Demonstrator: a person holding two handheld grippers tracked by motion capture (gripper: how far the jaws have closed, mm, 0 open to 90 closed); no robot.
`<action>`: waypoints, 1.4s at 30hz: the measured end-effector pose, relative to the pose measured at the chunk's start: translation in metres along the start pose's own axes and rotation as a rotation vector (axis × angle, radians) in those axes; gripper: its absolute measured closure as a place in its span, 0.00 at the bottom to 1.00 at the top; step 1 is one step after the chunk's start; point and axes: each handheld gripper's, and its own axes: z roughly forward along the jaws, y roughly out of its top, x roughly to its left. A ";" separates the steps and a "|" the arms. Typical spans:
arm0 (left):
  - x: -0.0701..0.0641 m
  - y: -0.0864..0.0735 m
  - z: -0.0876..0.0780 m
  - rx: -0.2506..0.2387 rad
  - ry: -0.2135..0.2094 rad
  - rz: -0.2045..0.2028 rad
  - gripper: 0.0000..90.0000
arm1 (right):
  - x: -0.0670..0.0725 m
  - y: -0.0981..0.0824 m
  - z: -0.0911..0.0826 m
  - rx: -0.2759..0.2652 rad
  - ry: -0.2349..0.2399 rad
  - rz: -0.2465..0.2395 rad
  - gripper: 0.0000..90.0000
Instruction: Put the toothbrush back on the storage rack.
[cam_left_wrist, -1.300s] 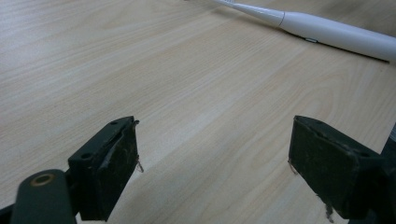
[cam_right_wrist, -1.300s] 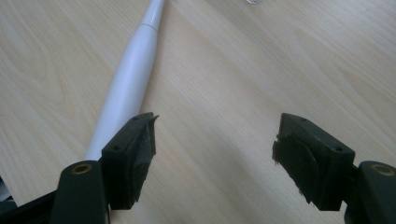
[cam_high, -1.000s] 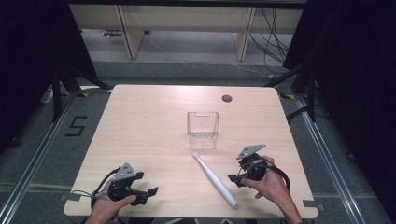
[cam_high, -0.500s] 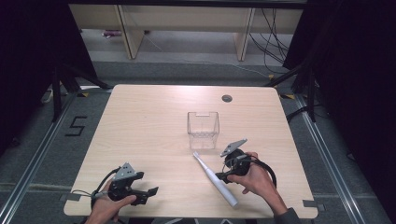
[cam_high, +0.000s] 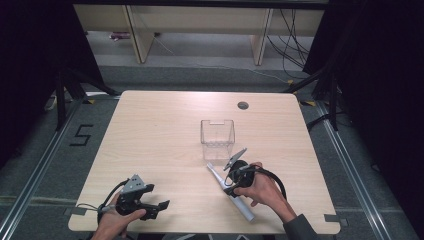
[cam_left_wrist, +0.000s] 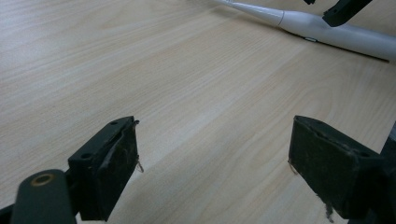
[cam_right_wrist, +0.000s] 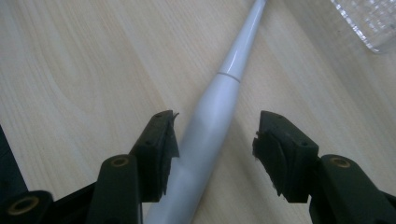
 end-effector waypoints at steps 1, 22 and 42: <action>0.000 0.000 0.000 0.002 -0.004 0.002 0.17 | 0.001 0.001 0.001 0.006 0.007 -0.006 0.53; 0.000 0.000 0.000 0.001 0.001 0.002 0.17 | 0.003 -0.001 0.008 0.114 0.041 -0.027 0.60; 0.000 0.000 0.001 0.001 -0.006 0.003 0.17 | 0.000 0.008 0.012 0.218 0.034 -0.063 0.69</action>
